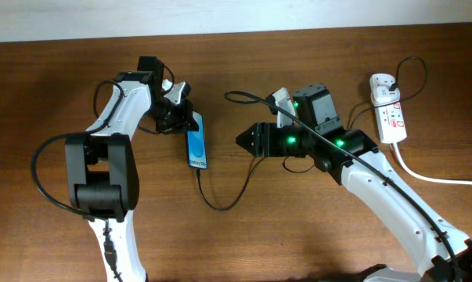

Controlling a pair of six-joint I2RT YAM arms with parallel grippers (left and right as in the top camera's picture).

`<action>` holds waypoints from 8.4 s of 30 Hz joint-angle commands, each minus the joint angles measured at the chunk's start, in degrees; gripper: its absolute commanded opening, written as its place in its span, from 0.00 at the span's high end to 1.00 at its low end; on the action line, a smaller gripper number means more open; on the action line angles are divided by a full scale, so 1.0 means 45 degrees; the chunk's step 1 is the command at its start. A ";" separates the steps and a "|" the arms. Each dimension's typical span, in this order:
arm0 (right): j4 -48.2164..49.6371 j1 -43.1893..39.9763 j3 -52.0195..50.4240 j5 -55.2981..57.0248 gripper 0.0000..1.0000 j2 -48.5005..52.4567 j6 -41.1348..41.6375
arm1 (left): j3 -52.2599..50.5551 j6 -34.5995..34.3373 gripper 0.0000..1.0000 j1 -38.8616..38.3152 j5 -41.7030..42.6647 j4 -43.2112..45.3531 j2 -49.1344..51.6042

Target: Plug charger to phone and switch on socket

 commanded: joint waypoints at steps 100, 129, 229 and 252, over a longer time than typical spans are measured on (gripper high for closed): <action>0.0996 -1.1555 0.4046 0.5192 0.02 0.8782 -0.3400 | 0.2098 0.0155 0.01 0.0296 -0.5663 -0.1443 -0.9549; -0.7417 -1.2541 0.7961 0.4541 0.02 0.5056 -0.3662 | 0.2098 0.0155 0.01 0.0296 -0.5663 -0.1472 -0.9549; 0.4624 -0.3745 -1.3814 0.6921 0.02 -1.8569 -0.6887 | -2.1745 0.3084 0.01 0.1205 -0.5663 1.1633 -2.8273; 0.4624 -0.3745 -1.3814 0.6921 0.02 -1.8569 -0.6887 | -2.1740 0.3084 0.01 0.1200 -0.5663 1.1628 -2.8268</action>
